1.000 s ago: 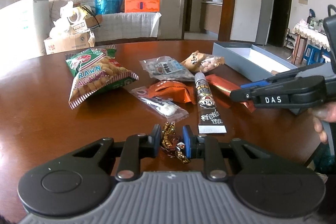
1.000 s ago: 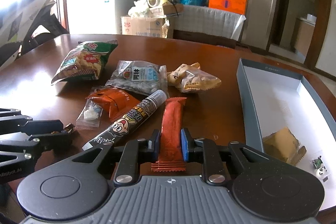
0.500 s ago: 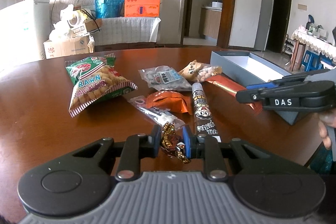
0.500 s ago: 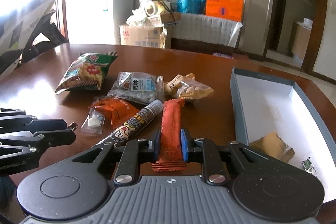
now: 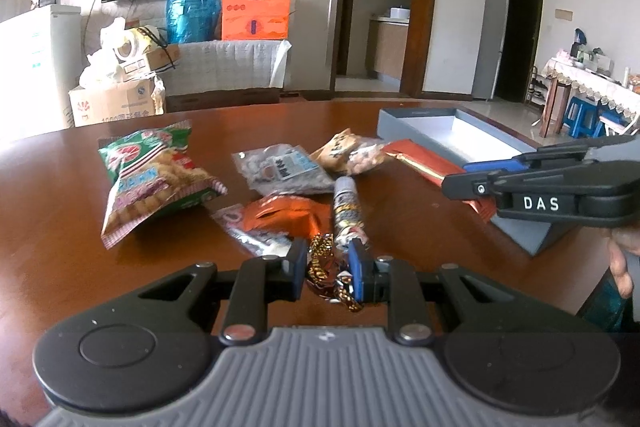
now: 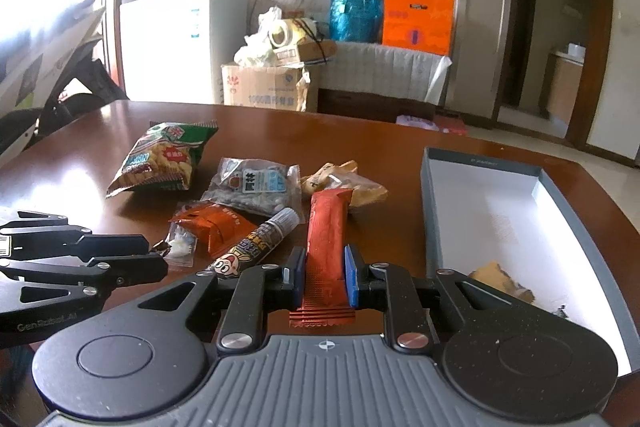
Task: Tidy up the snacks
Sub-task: 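Carry the gold candies and red-orange bar over the gray box, then open both grippers to drop the candies and bar into the box, then return both grippers to the table, right gripper approaching the black-and-white tube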
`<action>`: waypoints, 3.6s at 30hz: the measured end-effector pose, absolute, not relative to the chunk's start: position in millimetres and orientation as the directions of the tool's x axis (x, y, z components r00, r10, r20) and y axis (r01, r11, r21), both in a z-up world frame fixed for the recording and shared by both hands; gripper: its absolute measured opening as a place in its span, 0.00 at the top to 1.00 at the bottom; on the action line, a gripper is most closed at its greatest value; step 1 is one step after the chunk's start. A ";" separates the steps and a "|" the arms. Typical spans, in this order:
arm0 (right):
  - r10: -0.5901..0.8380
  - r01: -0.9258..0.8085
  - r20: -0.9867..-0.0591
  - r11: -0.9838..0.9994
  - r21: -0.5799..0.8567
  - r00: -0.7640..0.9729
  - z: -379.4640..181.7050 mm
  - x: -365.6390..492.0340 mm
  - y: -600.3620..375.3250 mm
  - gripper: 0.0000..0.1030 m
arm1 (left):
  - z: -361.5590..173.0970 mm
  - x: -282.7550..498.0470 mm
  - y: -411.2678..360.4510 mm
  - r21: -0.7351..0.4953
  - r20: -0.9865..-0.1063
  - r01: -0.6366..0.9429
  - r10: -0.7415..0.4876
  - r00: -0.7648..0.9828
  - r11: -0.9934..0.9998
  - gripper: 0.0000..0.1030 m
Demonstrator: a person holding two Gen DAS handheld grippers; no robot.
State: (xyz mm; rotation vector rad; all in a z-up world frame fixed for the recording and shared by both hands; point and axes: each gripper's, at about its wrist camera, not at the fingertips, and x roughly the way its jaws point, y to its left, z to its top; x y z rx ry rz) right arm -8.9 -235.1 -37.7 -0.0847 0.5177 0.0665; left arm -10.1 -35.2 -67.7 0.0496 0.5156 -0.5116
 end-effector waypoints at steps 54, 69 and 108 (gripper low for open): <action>-0.232 0.276 -0.519 0.961 0.008 0.823 -57.0 -7.2 -368.2 0.78 | -48.4 42.0 -254.5 -0.133 -0.421 0.712 -0.689 0.590 0.690 0.81; -0.234 0.272 -0.521 0.962 -0.004 0.821 -59.9 -7.4 -367.3 0.77 | -52.7 47.3 -265.8 -0.137 -0.450 0.689 -0.664 0.597 0.712 0.78; -0.133 0.091 -0.374 0.987 -0.130 0.918 -27.9 -18.7 -261.9 0.39 | -13.0 -3.3 -109.9 -0.099 -0.356 0.503 -0.502 0.788 0.859 0.30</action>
